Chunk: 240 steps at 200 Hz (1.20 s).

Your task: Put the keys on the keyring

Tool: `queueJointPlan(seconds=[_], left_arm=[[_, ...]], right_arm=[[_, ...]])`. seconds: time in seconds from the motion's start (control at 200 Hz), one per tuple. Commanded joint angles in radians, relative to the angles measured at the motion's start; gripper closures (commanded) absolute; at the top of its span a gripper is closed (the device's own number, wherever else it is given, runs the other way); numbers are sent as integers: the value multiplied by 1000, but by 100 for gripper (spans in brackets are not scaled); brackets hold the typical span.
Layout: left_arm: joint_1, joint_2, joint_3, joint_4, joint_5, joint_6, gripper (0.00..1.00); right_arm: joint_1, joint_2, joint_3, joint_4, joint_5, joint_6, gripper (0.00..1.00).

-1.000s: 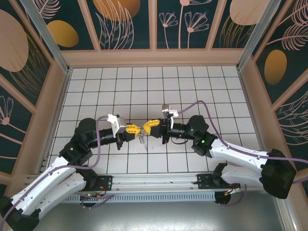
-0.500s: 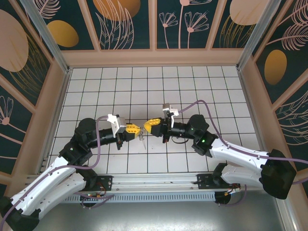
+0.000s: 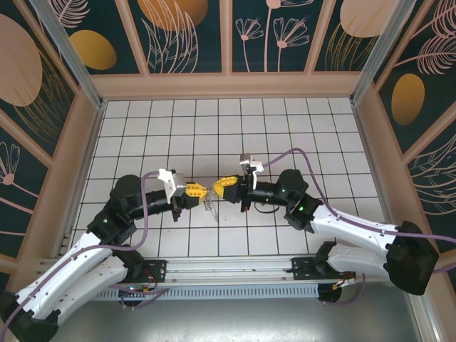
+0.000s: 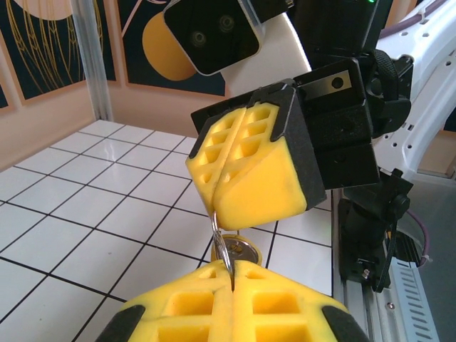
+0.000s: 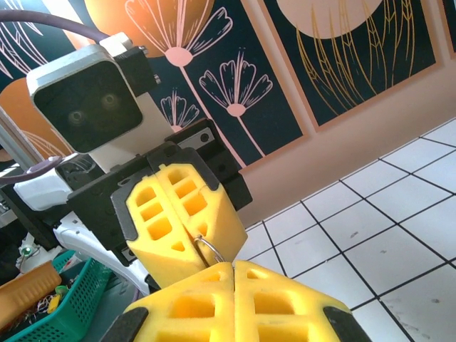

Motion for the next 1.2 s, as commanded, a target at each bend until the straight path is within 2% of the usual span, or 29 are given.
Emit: queueJointPlan(seconds=[0.0, 0.561, 0.821, 0.916, 1.021, 1.196], left_arm=[[-2, -18, 21, 49, 39, 8, 100], [-1, -16, 26, 48, 13, 11, 100], [-2, -4, 35, 41, -10, 19, 100], [-3, 1, 37, 43, -8, 23, 100], [-2, 6, 39, 54, 9, 21, 100], [-3, 6, 33, 91, 64, 4, 100]], right_arm=[[-13, 11, -7, -27, 40, 10, 100], [-20, 49, 34, -62, -34, 23, 100], [-23, -40, 60, -203, -21, -85, 65], [-22, -91, 83, -299, -3, -174, 59], [-18, -146, 100, -392, 21, -295, 58], [-13, -197, 90, -387, -15, -461, 57]])
